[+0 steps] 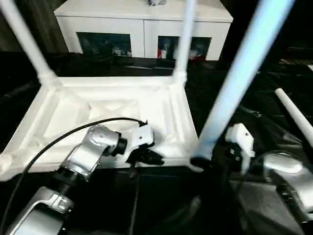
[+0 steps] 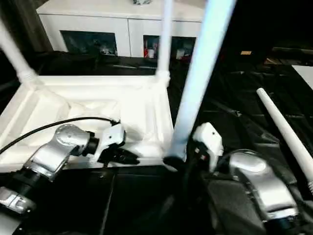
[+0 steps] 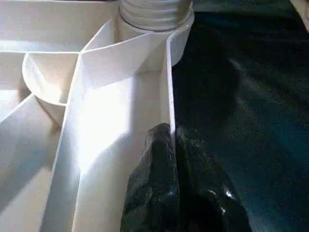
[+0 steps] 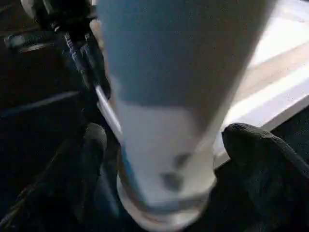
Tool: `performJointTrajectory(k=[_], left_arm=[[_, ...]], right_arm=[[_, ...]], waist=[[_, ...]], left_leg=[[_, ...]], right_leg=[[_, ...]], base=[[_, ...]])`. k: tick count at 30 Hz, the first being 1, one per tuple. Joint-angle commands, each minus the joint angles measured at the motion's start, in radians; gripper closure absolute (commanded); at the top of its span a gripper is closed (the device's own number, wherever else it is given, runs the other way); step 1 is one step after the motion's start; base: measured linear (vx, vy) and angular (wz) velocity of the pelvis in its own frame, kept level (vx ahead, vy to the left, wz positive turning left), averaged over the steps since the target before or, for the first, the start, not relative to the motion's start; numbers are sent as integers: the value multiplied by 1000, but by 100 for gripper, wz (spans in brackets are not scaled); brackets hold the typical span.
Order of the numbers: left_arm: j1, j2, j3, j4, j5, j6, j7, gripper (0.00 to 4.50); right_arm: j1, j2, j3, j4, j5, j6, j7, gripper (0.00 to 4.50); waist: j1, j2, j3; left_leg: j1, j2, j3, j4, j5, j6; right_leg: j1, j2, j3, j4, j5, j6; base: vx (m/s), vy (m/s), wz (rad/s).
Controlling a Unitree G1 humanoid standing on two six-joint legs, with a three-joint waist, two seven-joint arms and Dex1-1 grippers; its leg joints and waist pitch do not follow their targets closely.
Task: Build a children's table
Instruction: Rotate leg to tighten
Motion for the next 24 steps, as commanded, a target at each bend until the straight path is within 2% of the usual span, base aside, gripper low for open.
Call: performJointTrajectory(k=[1,5,6,10,14,19,24], left_arm=[[-24,-8,-1,-47,-36,-36,-40,450],[-30,-6,5,-37,-38,-41,-43,450],[-31,-6,7,-36,-38,-42,-45,450],[-31,-6,8,-34,-41,-44,-48,450],[-30,-6,6,-32,-40,-48,-51,450],[-27,-9,4,-35,-40,-48,-54,450],[-23,-11,4,-38,-41,-46,-55,450]], right_arm=[[6,-10,10,-16,-2,-9,29,26],[-11,-3,9,3,-4,-16,38,42],[-14,-2,8,4,1,-16,41,70],[-16,-1,4,8,8,-21,46,89],[-10,0,11,15,-1,-29,63,134],[-1,3,19,19,-9,-37,69,177],[4,9,26,37,-17,-43,70,190]], waist=[[-4,-10,-61],[-5,-12,-61],[-5,-10,-61],[-4,-11,-63],[-4,-10,-66],[-3,-11,-65],[-3,-10,-65]], left_leg=[[25,51,-20,-61,-152,94],[26,52,-20,-60,-152,88],[26,52,-20,-60,-152,87],[27,51,-19,-57,-142,92],[26,50,-19,-54,-126,100],[27,50,-19,-55,-152,92],[26,50,-19,-55,-164,81]], right_leg=[[41,-62,48,-59,27,-275],[39,-61,48,-59,1,-273],[39,-61,48,-59,0,-274],[39,-60,48,-57,15,-276],[40,-59,47,-54,39,-282],[39,-60,47,-55,11,-282],[39,-59,48,-55,-6,-279]], base=[[0,0,0],[0,0,0],[0,0,0],[0,0,0],[0,0,0],[0,0,0],[0,0,0]])
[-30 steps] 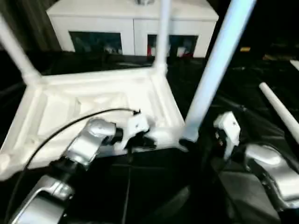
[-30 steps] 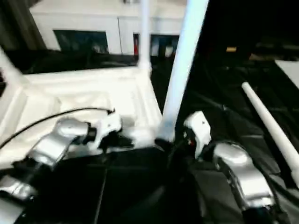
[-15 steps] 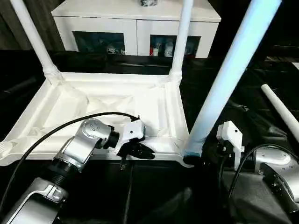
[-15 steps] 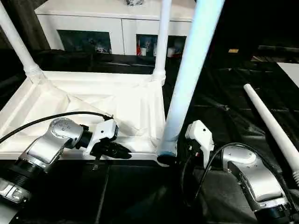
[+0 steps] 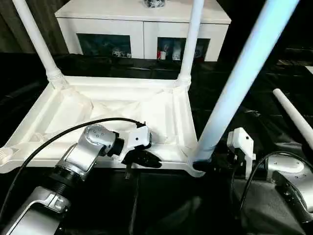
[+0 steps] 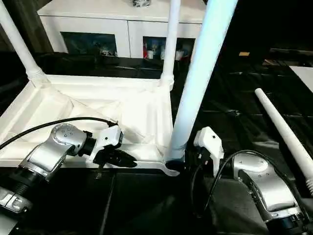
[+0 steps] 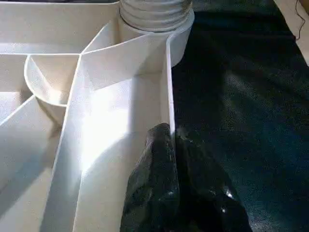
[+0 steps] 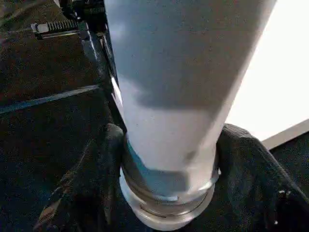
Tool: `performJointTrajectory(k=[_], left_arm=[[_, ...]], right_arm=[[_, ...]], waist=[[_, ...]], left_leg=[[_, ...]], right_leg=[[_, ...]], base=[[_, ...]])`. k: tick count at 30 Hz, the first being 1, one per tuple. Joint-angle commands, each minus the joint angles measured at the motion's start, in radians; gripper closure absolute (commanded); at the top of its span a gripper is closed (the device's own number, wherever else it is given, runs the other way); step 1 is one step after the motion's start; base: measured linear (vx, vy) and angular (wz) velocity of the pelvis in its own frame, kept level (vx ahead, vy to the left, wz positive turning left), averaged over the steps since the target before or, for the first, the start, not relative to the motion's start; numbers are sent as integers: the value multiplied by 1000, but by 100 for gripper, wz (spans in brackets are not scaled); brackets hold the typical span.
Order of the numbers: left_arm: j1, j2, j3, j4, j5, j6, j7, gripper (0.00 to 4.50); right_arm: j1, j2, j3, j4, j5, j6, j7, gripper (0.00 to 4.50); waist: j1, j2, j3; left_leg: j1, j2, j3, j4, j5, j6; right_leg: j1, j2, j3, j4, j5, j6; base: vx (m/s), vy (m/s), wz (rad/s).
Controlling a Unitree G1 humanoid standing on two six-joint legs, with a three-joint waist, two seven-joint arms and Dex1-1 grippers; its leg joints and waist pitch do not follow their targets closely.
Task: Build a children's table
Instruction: Rotate leg to tighten
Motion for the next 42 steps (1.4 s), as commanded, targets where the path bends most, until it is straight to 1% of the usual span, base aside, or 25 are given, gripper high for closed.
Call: performJointTrajectory(k=[1,5,7,8,10,11,12,13,15,16,17,19,20,24,28,29,30,31,33,35,36,38,40,41,42], left_arm=[[-22,-18,5,-40,-38,-26,-25,450],[-19,-35,17,-32,-34,-17,18,450],[-27,-58,29,-12,-15,0,87,450],[-36,-74,35,8,3,6,138,450],[-43,-85,39,21,15,11,172,450],[-54,-104,50,40,24,33,220,450],[-79,-160,82,70,18,86,323,450],[-79,-160,82,70,18,86,323,450],[-127,-254,125,127,29,140,512,450],[-142,-281,136,148,37,151,574,450],[-154,-306,145,168,46,162,631,450],[-167,-338,154,194,60,184,698,450],[-178,-365,158,220,81,184,770,450],[-186,-419,155,251,102,185,849,450],[-190,-426,140,257,115,175,847,450],[-189,-418,132,254,116,177,836,450],[-183,-401,124,246,113,176,808,450],[-181,-399,123,245,112,175,802,450],[-180,-393,124,245,113,171,792,450],[-173,-378,122,237,112,165,767,450],[-166,-367,116,229,112,152,741,450],[-157,-359,114,215,112,152,721,450],[-149,-351,112,200,106,148,697,450],[-140,-341,113,183,98,161,679,450],[-137,-337,112,177,97,167,672,450]], right_arm=[[8,8,22,20,-21,-9,4,191],[-6,66,10,84,-47,-3,-94,191],[-22,106,5,118,-73,8,-173,191],[-32,135,2,133,-83,20,-220,192],[-38,154,1,143,-90,27,-250,192],[-49,188,-3,155,-94,39,-297,192],[-86,280,-20,205,-115,41,-431,193],[-86,280,-20,205,-115,41,-431,193],[-162,432,-62,330,-167,12,-692,193],[-183,471,-71,370,-179,-2,-757,193],[-201,505,-76,405,-184,-17,-806,193],[-225,550,-90,450,-180,-27,-866,193],[-245,582,-92,490,-194,-30,-922,196],[-277,643,-107,552,-216,-38,-1009,199],[-289,663,-118,570,-231,-83,-994,199],[-284,652,-110,555,-241,-111,-987,199],[-267,629,-107,520,-236,-137,-962,199],[-264,625,-108,514,-233,-138,-953,164],[-258,614,-116,502,-229,-154,-945,129],[-238,590,-126,457,-219,-157,-928,128],[-221,572,-134,420,-209,-146,-907,108],[-197,549,-144,375,-205,-135,-883,95],[-172,519,-149,328,-197,-120,-845,83],[-145,478,-148,277,-199,-108,-810,76],[-136,461,-145,258,-204,-107,-798,52]], waist=[[-3,-11,-66],[-7,-11,-66],[-11,-11,-66],[-17,-11,-63],[-22,-13,-64],[-22,-13,-64],[-29,-9,-62],[-33,-10,-62],[-43,-13,-63],[-47,-14,-64],[-46,-12,-64],[-46,-13,-68],[-46,-18,-68],[-40,-17,-67],[-39,-15,-65],[-39,-11,-65],[-39,-12,-64],[-38,-13,-65],[-36,-13,-67],[-34,-12,-66],[-38,-16,-67],[-42,-15,-68],[-39,-16,-68],[-37,-12,-66],[-36,-16,-65]], left_leg=[[26,48,-19,-64,-167,76],[24,47,-19,-64,-171,69],[26,46,-21,-66,-186,52],[22,45,-22,-69,-192,39],[27,45,-22,-69,-215,21],[25,44,-23,-70,-216,20],[29,44,-22,-71,-232,13],[28,41,-19,-70,-234,7],[25,39,-21,-71,-232,-13],[29,38,-22,-71,-244,-27],[30,38,-23,-70,-241,-27],[25,37,-21,-68,-200,-8],[23,36,-19,-66,-173,9],[24,36,-18,-66,-152,36],[25,37,-18,-68,-173,40],[26,38,-19,-70,-189,33],[26,38,-19,-70,-198,29],[26,38,-19,-70,-196,30],[25,37,-18,-69,-173,39],[22,37,-20,-69,-166,51],[17,37,-21,-70,-153,59],[20,38,-20,-69,-141,74],[22,38,-19,-67,-143,81],[21,40,-19,-67,-134,87],[20,41,-19,-67,-132,90]], right_leg=[[39,-58,47,-65,-9,-278],[38,-60,47,-66,-24,-276],[39,-59,45,-69,-52,-270],[37,-57,45,-69,-67,-267],[38,-59,45,-74,-103,-261],[39,-59,46,-75,-108,-255],[32,-58,47,-79,-123,-254],[31,-56,47,-77,-125,-256],[29,-57,47,-77,-152,-251],[27,-58,46,-81,-178,-247],[28,-60,47,-85,-180,-241],[33,-55,48,-78,-107,-237],[34,-52,49,-77,-57,-239],[36,-53,47,-76,-41,-234],[34,-54,47,-81,-59,-225],[33,-53,47,-82,-71,-220],[34,-53,47,-83,-73,-217],[35,-54,47,-82,-69,-216],[36,-53,47,-79,-33,-220],[40,-54,47,-78,-15,-218],[44,-53,45,-75,3,-221],[41,-53,45,-75,25,-232],[41,-52,45,-77,18,-238],[41,-53,45,-77,20,-243],[42,-52,46,-76,23,-242]], base=[[0,0,0],[0,0,0],[0,0,0],[0,0,0],[0,0,0],[0,0,0],[0,0,0],[0,0,0],[0,0,0],[0,0,0],[0,0,0],[0,0,0],[0,0,0],[0,0,0],[0,0,0],[0,0,0],[0,0,0],[0,0,0],[0,0,0],[0,0,0],[0,0,0],[0,0,0],[0,0,0],[0,0,0],[0,0,0]])
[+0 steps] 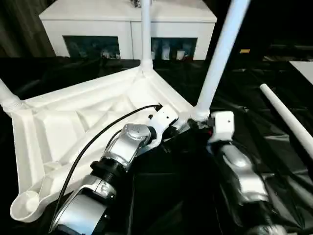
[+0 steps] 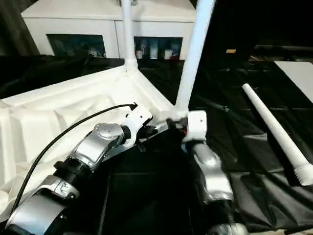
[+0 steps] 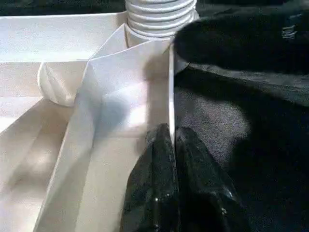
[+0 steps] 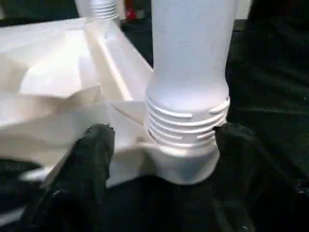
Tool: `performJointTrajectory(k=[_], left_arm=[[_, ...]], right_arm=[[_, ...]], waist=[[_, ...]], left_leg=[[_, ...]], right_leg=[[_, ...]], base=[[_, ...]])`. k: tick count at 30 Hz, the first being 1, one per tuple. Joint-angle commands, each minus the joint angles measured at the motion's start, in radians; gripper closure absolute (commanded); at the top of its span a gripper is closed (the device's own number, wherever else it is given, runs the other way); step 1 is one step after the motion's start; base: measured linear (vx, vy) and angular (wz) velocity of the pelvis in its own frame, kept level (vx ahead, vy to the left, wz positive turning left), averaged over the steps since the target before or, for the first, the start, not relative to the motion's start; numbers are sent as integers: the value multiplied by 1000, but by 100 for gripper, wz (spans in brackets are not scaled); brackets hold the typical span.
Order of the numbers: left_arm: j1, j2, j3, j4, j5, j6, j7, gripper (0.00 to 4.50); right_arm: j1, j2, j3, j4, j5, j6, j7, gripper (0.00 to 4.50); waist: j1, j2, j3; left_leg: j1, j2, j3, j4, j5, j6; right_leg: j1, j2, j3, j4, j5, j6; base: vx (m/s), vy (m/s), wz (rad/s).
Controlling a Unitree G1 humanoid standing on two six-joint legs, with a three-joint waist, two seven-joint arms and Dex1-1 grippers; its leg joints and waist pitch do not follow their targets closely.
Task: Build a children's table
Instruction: Rotate leg to tighten
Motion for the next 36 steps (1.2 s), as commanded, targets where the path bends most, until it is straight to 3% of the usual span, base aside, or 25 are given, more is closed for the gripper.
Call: performJointTrajectory(k=[1,2,3,5,7,10,14,21,22,25,36], left_arm=[[10,24,9,-70,-30,-22,-47,450],[15,33,4,-79,-33,-25,-65,450],[32,65,-14,-104,-49,-53,-145,450],[48,101,-41,-120,-57,-91,-231,450],[62,132,-61,-136,-62,-109,-299,450],[90,198,-102,-181,-73,-122,-429,450],[110,278,-118,-238,-98,-112,-562,450],[106,313,-100,-248,-113,-116,-596,450],[106,317,-100,-250,-114,-115,-597,450],[105,319,-99,-248,-112,-116,-595,450],[106,310,-97,-250,-111,-114,-610,450]], right_arm=[[22,-63,-2,-92,21,27,76,45],[35,-88,0,-120,32,43,108,43],[72,-169,30,-205,84,124,244,38],[102,-223,46,-267,121,161,334,25],[124,-255,49,-312,157,188,396,11],[163,-318,66,-362,180,183,497,11],[191,-374,78,-374,203,183,581,11],[182,-398,97,-372,201,204,637,11],[180,-399,98,-370,203,202,643,36],[175,-402,102,-364,198,194,646,45],[170,-399,109,-337,175,173,656,159]], waist=[[5,-13,-65],[7,-12,-63],[7,-12,-61],[11,-9,-59],[11,-7,-58],[14,-3,-57],[13,-2,-57],[29,-5,-58],[29,-6,-58],[29,-5,-60],[31,-5,-60]], left_leg=[[21,40,-21,-65,-136,90],[21,40,-20,-65,-145,91],[22,39,-21,-67,-156,94],[21,42,-23,-67,-175,100],[24,44,-23,-72,-210,87],[29,51,-24,-76,-234,61],[30,50,-23,-79,-244,42],[31,50,-22,-77,-221,36],[30,50,-22,-77,-213,38],[30,49,-21,-75,-198,43],[30,48,-21,-72,-195,46]], right_leg=[[44,-54,42,-65,8,-242],[45,-54,43,-68,-3,-238],[45,-53,43,-71,-17,-238],[47,-55,44,-73,-34,-231],[39,-56,44,-79,-84,-231],[34,-58,45,-80,-126,-233],[31,-56,45,-73,-87,-249],[33,-61,47,-71,-91,-244],[33,-60,46,-69,-78,-245],[34,-60,46,-68,-61,-248],[35,-60,45,-67,-63,-252]], base=[[0,0,0],[0,0,0],[0,0,0],[0,0,0],[0,0,0],[0,0,0],[0,0,0],[0,0,0],[0,0,0],[0,0,0],[0,0,0]])
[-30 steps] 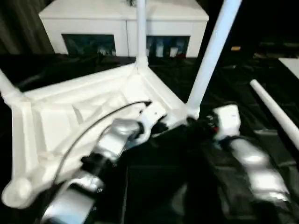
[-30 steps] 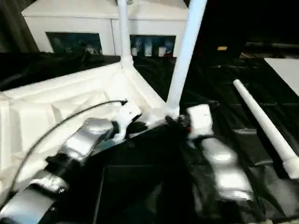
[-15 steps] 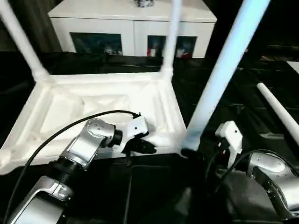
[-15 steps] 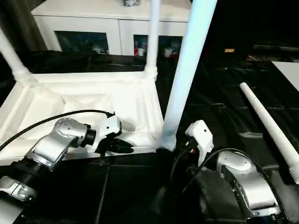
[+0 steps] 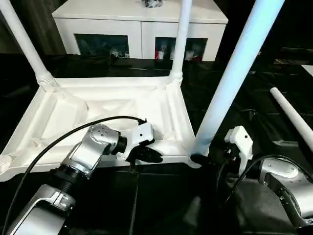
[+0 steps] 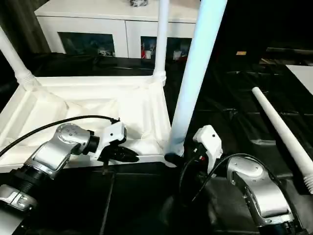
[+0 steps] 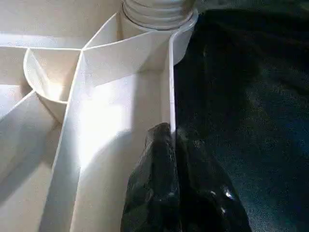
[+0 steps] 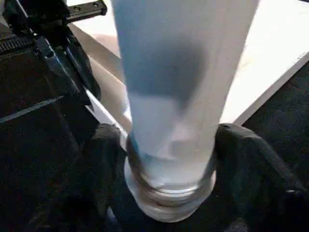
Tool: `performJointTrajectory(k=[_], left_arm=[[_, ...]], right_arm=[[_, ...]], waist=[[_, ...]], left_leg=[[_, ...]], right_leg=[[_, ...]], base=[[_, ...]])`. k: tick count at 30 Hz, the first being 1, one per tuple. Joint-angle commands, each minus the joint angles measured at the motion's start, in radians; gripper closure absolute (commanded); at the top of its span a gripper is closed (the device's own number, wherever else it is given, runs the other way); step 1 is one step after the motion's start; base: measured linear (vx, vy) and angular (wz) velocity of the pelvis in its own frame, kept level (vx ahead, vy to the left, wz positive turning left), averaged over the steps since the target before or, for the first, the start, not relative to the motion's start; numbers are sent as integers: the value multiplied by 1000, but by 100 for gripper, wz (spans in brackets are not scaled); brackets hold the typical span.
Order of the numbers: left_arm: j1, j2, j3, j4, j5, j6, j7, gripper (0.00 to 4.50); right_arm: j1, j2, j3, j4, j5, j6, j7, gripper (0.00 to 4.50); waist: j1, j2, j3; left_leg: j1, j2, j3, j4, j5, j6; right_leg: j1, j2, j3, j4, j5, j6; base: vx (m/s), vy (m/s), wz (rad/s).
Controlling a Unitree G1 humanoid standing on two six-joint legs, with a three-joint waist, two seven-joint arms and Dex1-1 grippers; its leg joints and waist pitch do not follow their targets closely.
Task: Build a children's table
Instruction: Rotate leg to tighten
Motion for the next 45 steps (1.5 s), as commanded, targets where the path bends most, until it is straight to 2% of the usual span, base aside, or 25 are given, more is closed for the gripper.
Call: performJointTrajectory(k=[1,9,13,16,19,22,24,26,27,28,29,30,32,33,34,35,36,37,38,39,40,42,44,45], left_arm=[[-12,-8,-6,-42,-21,-12,-13,450],[-9,-6,-7,-40,-18,-11,-17,450],[-6,-21,3,-33,-18,-2,10,450],[-13,-43,13,-15,-16,10,46,450],[-27,-88,33,14,-20,28,108,450],[-48,-138,50,47,-10,51,197,450],[-69,-184,61,79,2,74,276,450],[-92,-226,77,119,19,85,376,450],[-116,-278,108,160,25,133,490,450],[-124,-296,121,174,26,148,532,450],[-131,-313,130,187,25,159,563,450],[-148,-360,154,225,25,179,652,450],[-160,-390,168,257,28,161,713,450],[-171,-415,180,289,33,126,775,450],[-171,-415,180,289,33,126,775,450],[-180,-433,196,310,30,97,823,450],[-191,-451,206,329,34,67,860,450],[-195,-456,208,334,37,58,868,450],[-204,-457,199,340,52,49,867,450],[-205,-455,197,337,52,55,852,450],[-204,-450,191,333,55,56,839,450],[-195,-431,175,319,62,51,801,450],[-190,-425,176,314,56,46,792,450],[-189,-423,176,314,55,44,791,450]], right_arm=[[-3,-7,16,4,-4,-6,24,170],[-4,-10,26,44,-31,-36,29,225],[-10,19,24,98,-54,-57,-16,237],[-26,61,10,144,-67,-65,-77,241],[-40,136,-3,179,-66,-48,-168,242],[-58,217,6,217,-87,-42,-269,243],[-89,295,0,268,-105,-34,-378,245],[-119,355,-11,317,-123,-24,-469,245],[-154,415,-28,373,-140,-16,-570,246],[-165,433,-32,391,-144,-15,-596,246],[-178,453,-38,411,-146,-15,-627,246],[-215,510,-62,467,-150,-20,-723,246],[-245,554,-88,510,-143,-26,-786,247],[-272,593,-112,549,-129,-38,-830,248],[-272,593,-112,549,-129,-38,-830,248],[-290,610,-116,571,-132,-56,-846,249],[-313,624,-120,601,-143,-95,-864,249],[-322,629,-124,613,-146,-113,-865,249],[-339,637,-137,634,-141,-142,-850,249],[-343,633,-132,632,-153,-152,-842,249],[-342,624,-121,625,-168,-159,-834,249],[-329,597,-91,588,-197,-182,-802,249],[-317,590,-99,564,-198,-194,-808,249],[-313,589,-104,557,-194,-200,-808,215]], waist=[[-5,-6,-62],[-4,-8,-63],[-5,-8,-63],[-9,-8,-59],[-14,-10,-59],[-21,-5,-60],[-28,-8,-59],[-34,-5,-59],[-36,-9,-59],[-38,-5,-59],[-37,-5,-56],[-36,-5,-58],[-39,-6,-57],[-40,-10,-59],[-39,-10,-58],[-39,-11,-59],[-38,-12,-58],[-39,-17,-59],[-39,-17,-60],[-37,-13,-60],[-37,-14,-60],[-36,-12,-59],[-36,-14,-60],[-34,-14,-60]], left_leg=[[28,48,-22,-70,-186,52],[28,48,-21,-68,-182,57],[27,48,-21,-67,-185,58],[29,46,-22,-71,-226,38],[31,46,-23,-74,-261,13],[32,45,-25,-77,-275,-4],[32,44,-27,-80,-292,-15],[33,42,-26,-80,-307,-24],[34,42,-28,-81,-321,-34],[36,42,-26,-80,-320,-38],[39,41,-28,-81,-341,-44],[41,41,-28,-81,-342,-46],[38,40,-30,-84,-340,-49],[38,39,-30,-84,-345,-43],[38,39,-30,-84,-346,-42],[35,38,-31,-85,-344,-37],[37,37,-28,-84,-347,-33],[36,37,-29,-83,-346,-31],[34,35,-29,-83,-341,-26],[32,36,-30,-84,-329,-16],[30,36,-30,-85,-326,-14],[31,36,-29,-86,-329,-9],[32,35,-29,-86,-332,-6],[33,35,-28,-85,-326,1]], right_leg=[[34,-59,45,-63,-49,-254],[35,-58,45,-62,-44,-259],[35,-59,44,-62,-51,-261],[31,-60,44,-69,-117,-255],[30,-61,45,-77,-185,-239],[26,-59,45,-78,-198,-227],[26,-59,44,-81,-217,-222],[22,-58,44,-84,-238,-216],[23,-59,44,-88,-266,-204],[19,-60,46,-86,-263,-209],[16,-60,44,-93,-294,-204],[18,-60,44,-93,-296,-199],[16,-58,44,-94,-290,-192],[17,-57,44,-95,-281,-177],[15,-57,45,-96,-278,-172],[20,-57,44,-97,-272,-164],[15,-57,46,-100,-270,-158],[16,-57,46,-100,-274,-154],[18,-58,47,-99,-276,-151],[18,-58,48,-99,-275,-147],[19,-56,48,-98,-270,-148],[17,-55,50,-99,-259,-148],[16,-55,51,-99,-264,-149],[15,-55,54,-100,-262,-149]], base=[[0,0,0],[0,0,0],[0,0,0],[0,0,0],[0,0,0],[0,0,0],[0,0,0],[0,0,0],[0,0,0],[0,0,0],[0,0,0],[0,0,0],[0,0,0],[0,0,0],[0,0,0],[0,0,0],[0,0,0],[0,0,0],[0,0,0],[0,0,0],[0,0,0],[0,0,0],[0,0,0],[0,0,0]])
